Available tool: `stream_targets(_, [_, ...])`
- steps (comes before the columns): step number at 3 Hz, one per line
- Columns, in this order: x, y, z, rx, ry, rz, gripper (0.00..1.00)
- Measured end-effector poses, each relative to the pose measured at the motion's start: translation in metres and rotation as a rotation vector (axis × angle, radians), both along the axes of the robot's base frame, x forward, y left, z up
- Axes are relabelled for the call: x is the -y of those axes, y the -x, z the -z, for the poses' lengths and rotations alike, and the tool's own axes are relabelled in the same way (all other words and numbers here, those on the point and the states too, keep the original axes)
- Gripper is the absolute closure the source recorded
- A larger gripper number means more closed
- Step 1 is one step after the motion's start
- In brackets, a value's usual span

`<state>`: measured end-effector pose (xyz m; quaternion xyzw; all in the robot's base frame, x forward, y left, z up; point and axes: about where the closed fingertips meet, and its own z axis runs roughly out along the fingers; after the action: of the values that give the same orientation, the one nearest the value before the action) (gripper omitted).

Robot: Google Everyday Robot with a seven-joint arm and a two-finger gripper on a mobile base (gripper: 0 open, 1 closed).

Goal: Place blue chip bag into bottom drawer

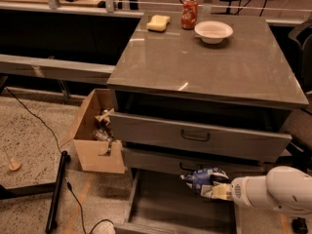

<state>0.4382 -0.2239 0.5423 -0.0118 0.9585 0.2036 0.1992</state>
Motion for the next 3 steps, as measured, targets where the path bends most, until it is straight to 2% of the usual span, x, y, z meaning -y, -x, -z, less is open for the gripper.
stream_targets(1, [0.001,0.000,-0.003,0.004,0.000,0.002,1.00])
stream_targets(2, [-0.001,-0.005,0.031,-0.031,-0.043,0.030,1.00])
stream_targets(3, [-0.006,-0.025,0.103,-0.101,-0.142,0.053,1.00])
